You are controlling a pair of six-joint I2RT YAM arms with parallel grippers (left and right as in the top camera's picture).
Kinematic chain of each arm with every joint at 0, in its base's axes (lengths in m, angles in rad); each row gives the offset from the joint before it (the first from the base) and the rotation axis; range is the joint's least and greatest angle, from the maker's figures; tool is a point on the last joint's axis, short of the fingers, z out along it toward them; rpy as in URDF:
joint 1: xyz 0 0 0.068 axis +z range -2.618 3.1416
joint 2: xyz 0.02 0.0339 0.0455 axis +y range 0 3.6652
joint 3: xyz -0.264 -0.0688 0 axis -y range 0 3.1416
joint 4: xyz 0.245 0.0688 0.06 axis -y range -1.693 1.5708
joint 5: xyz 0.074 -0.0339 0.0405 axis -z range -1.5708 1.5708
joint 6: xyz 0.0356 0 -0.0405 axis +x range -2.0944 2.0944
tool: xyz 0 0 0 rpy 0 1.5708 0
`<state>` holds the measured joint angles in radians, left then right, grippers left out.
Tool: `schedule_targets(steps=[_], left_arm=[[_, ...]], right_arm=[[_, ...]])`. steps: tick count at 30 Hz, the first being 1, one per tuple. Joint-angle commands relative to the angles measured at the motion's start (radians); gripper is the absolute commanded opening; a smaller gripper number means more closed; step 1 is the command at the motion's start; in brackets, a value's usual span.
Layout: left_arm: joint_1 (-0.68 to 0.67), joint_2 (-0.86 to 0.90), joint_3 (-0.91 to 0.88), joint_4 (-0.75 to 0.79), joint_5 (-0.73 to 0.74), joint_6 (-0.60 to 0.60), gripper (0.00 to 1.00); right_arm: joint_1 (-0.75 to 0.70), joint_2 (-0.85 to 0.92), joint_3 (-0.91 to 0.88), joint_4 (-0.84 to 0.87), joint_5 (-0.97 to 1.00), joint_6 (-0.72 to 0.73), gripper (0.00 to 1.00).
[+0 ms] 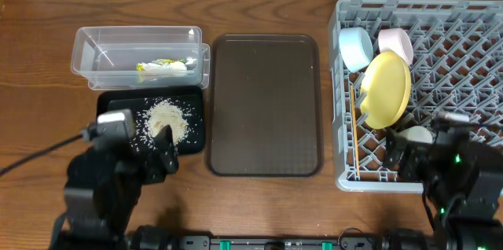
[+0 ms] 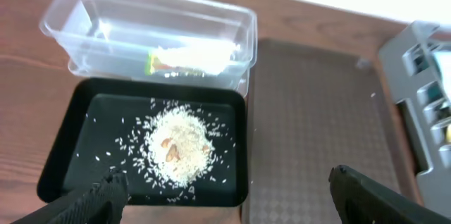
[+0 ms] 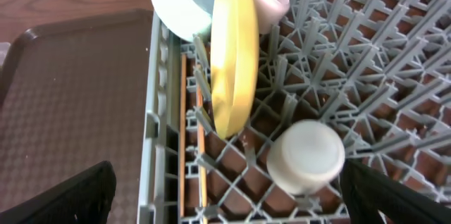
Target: Sort waste into correct bins and load items into the dishwasher rack
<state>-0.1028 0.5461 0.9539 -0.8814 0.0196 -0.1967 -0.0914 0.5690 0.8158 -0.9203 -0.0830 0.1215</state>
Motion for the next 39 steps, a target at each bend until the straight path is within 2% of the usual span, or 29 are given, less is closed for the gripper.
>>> schedule_targets(steps=[1,10,20,23,29,32,39], left_arm=[[0.000,-0.049,-0.013,0.004,-0.005,0.017,0.94],[0.000,-0.056,-0.013,0.000,-0.005,0.017,0.94],[0.000,-0.057,-0.013,0.000,-0.005,0.017,0.94],[0.000,-0.056,-0.013,0.000,-0.005,0.017,0.94],[0.000,-0.056,-0.013,0.000,-0.005,0.017,0.94],[0.000,-0.056,-0.013,0.000,-0.005,0.017,0.94],[0.000,-0.056,-0.013,0.000,-0.005,0.017,0.94]], right_arm=[[-0.012,-0.030,-0.013,-0.039,0.014,-0.011,0.99],[-0.012,-0.028,-0.013,-0.147,0.015,-0.011,0.99],[-0.012,-0.028,-0.013,-0.155,0.018,-0.012,0.99],[-0.012,-0.048,-0.016,-0.161,0.087,-0.037,0.99],[0.006,-0.122,-0.037,-0.167,0.082,-0.037,0.99],[0.026,-0.203,-0.087,-0.110,0.080,-0.045,0.99],[0.069,-0.430,-0.353,0.281,0.079,-0.071,0.99]])
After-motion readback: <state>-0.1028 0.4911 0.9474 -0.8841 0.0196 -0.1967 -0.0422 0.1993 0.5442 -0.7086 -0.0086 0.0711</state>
